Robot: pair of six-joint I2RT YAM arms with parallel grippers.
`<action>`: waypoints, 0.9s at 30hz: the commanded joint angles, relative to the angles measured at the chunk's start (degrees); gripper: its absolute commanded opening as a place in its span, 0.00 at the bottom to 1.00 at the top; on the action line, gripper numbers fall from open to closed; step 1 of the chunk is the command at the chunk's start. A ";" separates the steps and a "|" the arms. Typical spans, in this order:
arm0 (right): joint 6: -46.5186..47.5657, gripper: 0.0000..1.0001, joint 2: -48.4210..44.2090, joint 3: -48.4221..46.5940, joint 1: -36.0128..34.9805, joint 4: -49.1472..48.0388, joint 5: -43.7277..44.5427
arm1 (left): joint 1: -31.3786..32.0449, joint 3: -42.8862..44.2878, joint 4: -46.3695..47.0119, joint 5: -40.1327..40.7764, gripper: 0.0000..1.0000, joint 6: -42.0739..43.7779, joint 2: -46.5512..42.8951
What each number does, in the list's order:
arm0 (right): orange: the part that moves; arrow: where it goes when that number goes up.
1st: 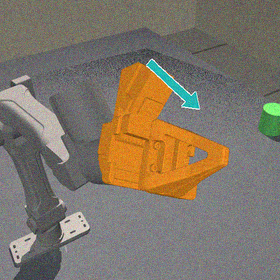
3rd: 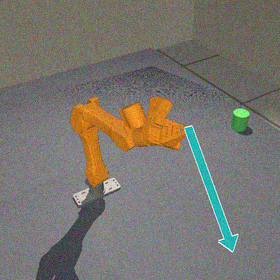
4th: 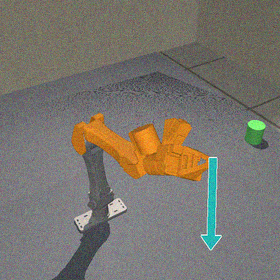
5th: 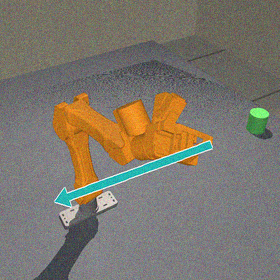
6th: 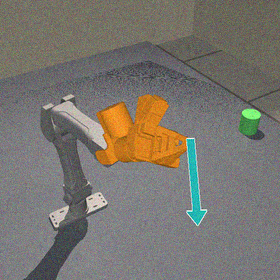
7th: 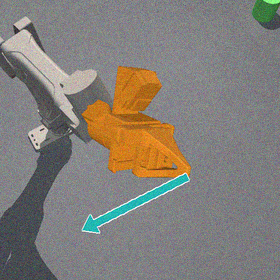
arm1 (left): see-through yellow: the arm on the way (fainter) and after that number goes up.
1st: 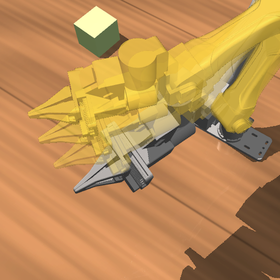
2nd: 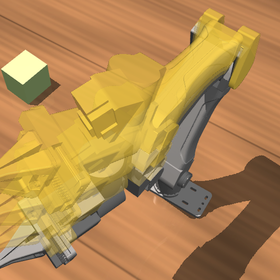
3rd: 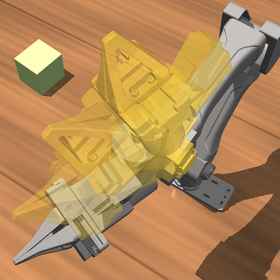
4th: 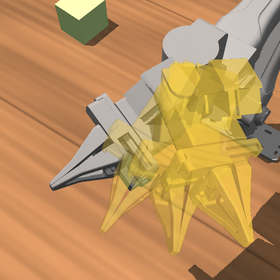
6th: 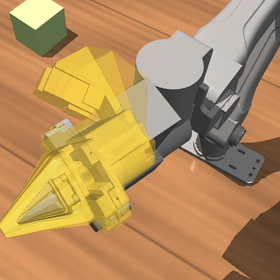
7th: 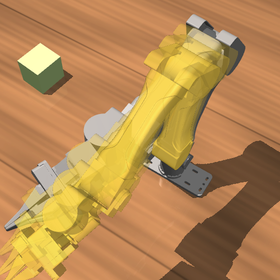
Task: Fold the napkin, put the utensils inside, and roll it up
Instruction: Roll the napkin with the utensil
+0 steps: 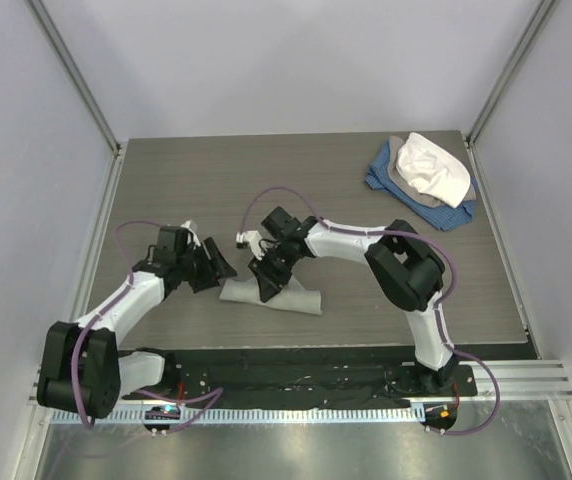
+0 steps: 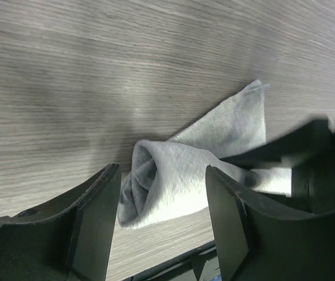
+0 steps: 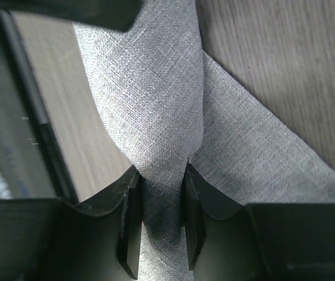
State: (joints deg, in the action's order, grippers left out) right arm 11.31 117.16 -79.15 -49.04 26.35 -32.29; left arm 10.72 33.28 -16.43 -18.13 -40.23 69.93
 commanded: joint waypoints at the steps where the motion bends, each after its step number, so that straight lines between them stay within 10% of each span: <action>1: -3.31 0.33 7.90 -2.31 2.00 11.61 -12.34 | 0.26 -2.69 3.14 -0.94 0.64 0.15 -4.45; 14: -6.21 0.34 16.43 -6.54 6.76 14.52 -24.66 | 2.20 -7.08 12.82 -5.24 0.62 -1.96 -4.02; 27: -9.72 0.45 13.36 -9.00 9.13 12.33 -17.81 | 4.75 -8.58 14.49 -5.42 0.07 -3.28 -0.06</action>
State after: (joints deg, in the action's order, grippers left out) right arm 2.00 132.09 -87.66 -40.99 40.16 -62.92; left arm 15.16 24.86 -4.93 -22.76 -43.40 68.62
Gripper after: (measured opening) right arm 0.400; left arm 0.148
